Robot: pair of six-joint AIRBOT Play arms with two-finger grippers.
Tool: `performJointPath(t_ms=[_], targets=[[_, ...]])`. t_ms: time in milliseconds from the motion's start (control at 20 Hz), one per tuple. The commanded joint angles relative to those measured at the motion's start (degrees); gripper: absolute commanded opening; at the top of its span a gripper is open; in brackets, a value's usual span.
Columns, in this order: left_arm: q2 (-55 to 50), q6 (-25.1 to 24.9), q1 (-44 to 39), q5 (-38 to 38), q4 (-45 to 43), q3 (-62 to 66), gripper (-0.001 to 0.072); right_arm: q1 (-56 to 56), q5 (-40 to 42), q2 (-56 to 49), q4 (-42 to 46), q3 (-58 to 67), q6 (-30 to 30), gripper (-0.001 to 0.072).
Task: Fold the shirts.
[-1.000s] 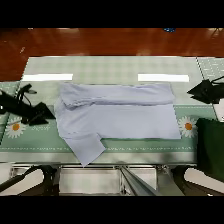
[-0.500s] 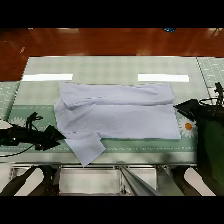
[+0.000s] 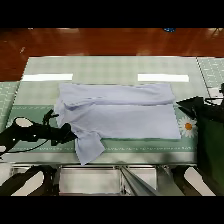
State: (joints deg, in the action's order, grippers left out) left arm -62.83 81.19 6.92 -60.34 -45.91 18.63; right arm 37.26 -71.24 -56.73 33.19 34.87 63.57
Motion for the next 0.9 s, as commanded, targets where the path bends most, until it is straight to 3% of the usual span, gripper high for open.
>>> performJointPath(t_ms=[0, 150, 550, 850], targets=[[-0.98, -2.34, -2.64, 2.64, 0.57, -0.07, 0.0016, 7.61, -1.90, 0.04, 13.20, 0.04, 5.20, 0.0408], [-0.98, -2.54, -2.64, 2.75, 0.57, -0.07, 0.0016, 7.87, -4.09, -0.02, 30.03, -1.53, 14.91, 0.0408], [-0.98, -2.56, -2.64, 2.71, 0.55, -0.09, 0.0016, 3.63, -6.34, -5.88, 34.07, -3.87, 15.76, 0.0408], [-1.01, -2.54, -2.64, 2.97, 0.57, -0.09, 0.0016, 3.58, -3.13, -12.31, 29.29, -3.87, 14.08, 0.0408]])
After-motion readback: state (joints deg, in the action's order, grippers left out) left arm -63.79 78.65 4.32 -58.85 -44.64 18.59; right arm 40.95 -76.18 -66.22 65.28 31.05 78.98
